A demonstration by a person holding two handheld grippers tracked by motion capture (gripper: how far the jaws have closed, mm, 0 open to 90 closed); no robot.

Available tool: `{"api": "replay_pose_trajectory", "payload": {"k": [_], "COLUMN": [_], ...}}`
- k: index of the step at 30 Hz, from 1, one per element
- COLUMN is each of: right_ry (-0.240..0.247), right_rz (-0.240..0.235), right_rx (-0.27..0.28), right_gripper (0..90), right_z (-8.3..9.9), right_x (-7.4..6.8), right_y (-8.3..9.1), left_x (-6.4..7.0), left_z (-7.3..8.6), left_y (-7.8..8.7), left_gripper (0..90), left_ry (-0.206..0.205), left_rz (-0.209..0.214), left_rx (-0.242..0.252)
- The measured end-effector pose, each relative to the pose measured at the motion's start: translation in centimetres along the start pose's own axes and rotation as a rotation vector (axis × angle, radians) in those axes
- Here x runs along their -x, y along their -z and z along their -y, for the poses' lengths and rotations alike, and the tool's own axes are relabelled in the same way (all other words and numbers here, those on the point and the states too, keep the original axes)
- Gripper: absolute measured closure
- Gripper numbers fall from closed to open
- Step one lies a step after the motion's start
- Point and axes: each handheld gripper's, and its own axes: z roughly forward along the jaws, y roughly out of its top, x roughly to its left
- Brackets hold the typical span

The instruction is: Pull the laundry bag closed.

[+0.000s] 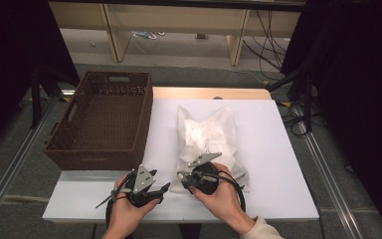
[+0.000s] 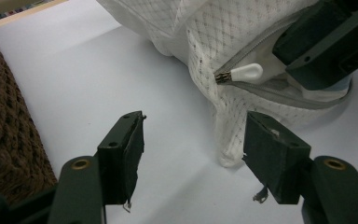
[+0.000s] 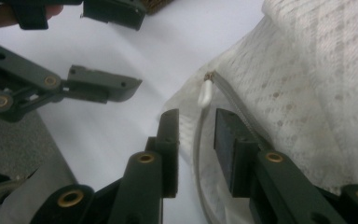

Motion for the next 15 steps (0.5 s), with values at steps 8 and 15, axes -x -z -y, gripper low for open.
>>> {"api": "replay_pose_trajectory", "payload": {"k": [8, 15], "right_ry": [-0.016, -0.028], "right_rz": [0.031, 0.049], "right_rx": [0.007, 0.009], "right_gripper": [72.2, 73.4], "right_z": [-0.7, -1.0], "right_x": [-0.3, -0.3], "right_y": [-0.9, -1.6], "left_x": [0.2, 0.0], "left_z": [0.0, 0.0], "left_y": [-0.2, -0.1], "left_gripper": [38.3, 38.4], "left_ry": [0.03, -0.01], "left_rz": [0.003, 0.003], "left_rx": [0.019, -0.001]}}
